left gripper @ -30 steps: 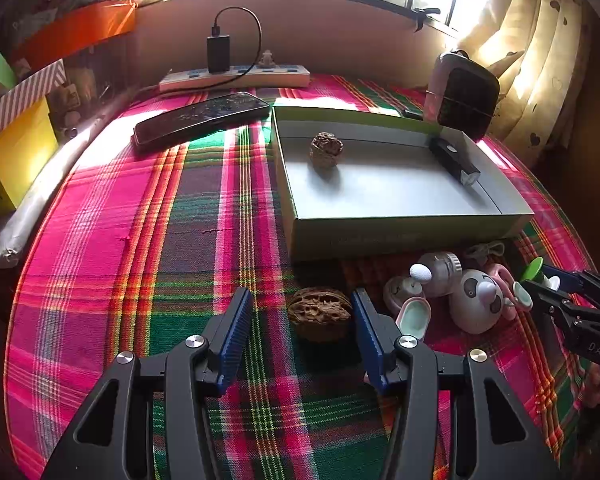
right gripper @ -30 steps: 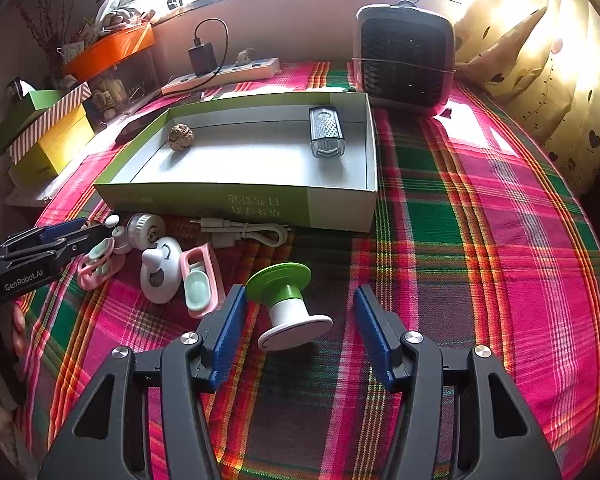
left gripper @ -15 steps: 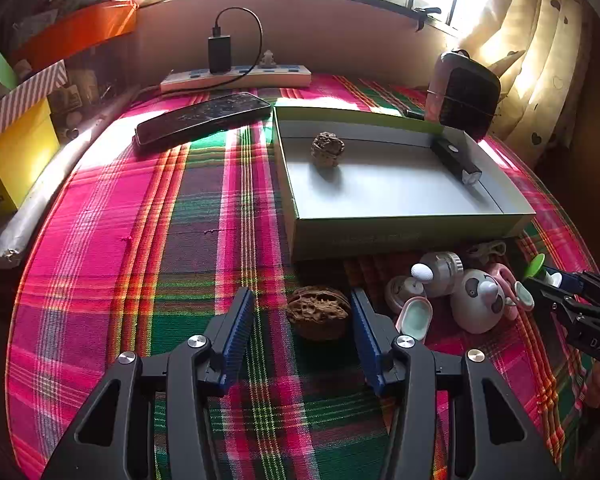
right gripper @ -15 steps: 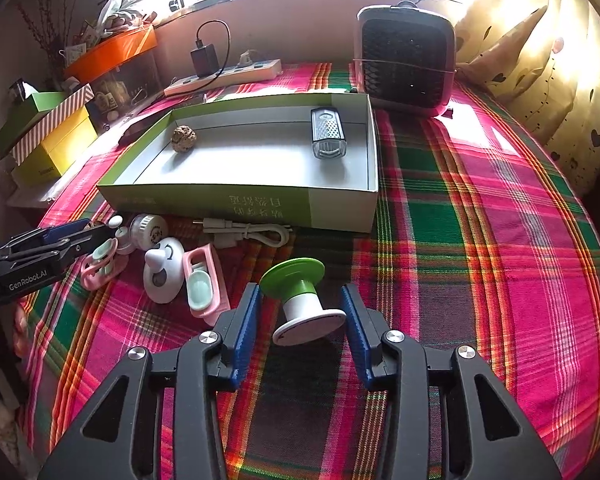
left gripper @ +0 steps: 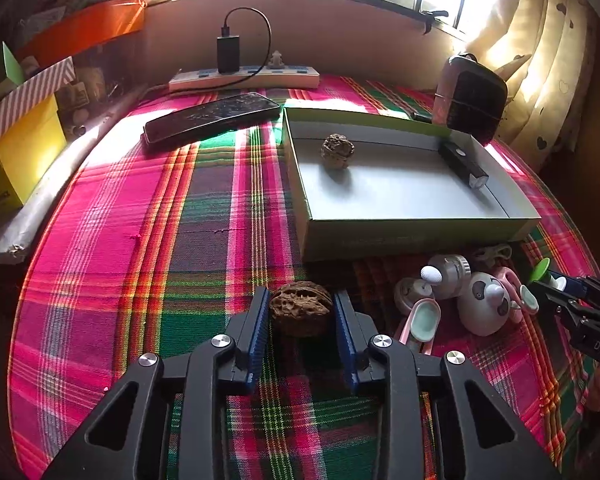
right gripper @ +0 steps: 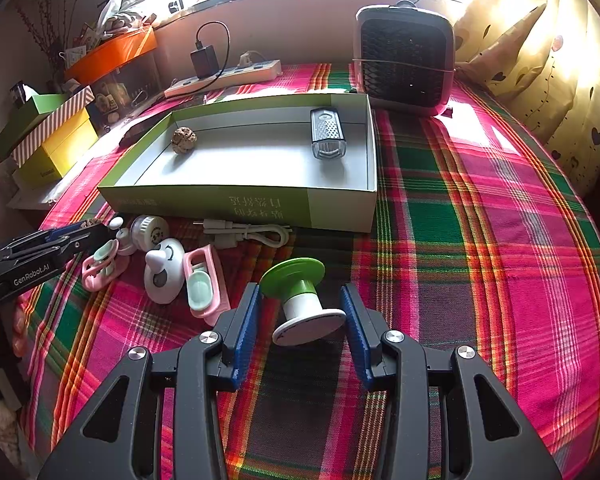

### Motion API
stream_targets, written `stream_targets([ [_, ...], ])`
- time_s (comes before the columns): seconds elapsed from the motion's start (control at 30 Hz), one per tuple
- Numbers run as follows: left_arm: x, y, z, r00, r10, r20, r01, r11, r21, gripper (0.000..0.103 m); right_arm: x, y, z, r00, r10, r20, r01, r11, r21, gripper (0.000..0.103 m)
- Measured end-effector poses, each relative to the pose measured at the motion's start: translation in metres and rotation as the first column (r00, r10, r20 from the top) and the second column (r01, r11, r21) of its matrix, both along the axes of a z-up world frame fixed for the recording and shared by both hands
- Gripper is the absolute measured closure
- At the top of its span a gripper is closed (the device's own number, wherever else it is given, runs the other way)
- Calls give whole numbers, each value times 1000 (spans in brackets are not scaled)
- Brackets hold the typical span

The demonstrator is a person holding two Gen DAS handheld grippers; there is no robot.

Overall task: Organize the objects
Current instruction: 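Close the right gripper on the green-and-white spool while the left gripper closes on the walnut, then lift and carry the walnut and spool over the white box with both grippers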

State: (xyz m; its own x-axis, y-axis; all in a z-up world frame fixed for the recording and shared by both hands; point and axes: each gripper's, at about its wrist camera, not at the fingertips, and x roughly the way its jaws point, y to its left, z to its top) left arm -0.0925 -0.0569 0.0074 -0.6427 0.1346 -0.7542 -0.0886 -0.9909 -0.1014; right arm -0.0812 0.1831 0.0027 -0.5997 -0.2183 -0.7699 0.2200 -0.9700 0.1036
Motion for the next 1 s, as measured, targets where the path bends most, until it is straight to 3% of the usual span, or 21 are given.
stream_targets([
  [1.0,1,0,0,1000,2,-2,-2,1000,-7,74,1,1,2,1000,-7,-8,7,1000,-6,62],
])
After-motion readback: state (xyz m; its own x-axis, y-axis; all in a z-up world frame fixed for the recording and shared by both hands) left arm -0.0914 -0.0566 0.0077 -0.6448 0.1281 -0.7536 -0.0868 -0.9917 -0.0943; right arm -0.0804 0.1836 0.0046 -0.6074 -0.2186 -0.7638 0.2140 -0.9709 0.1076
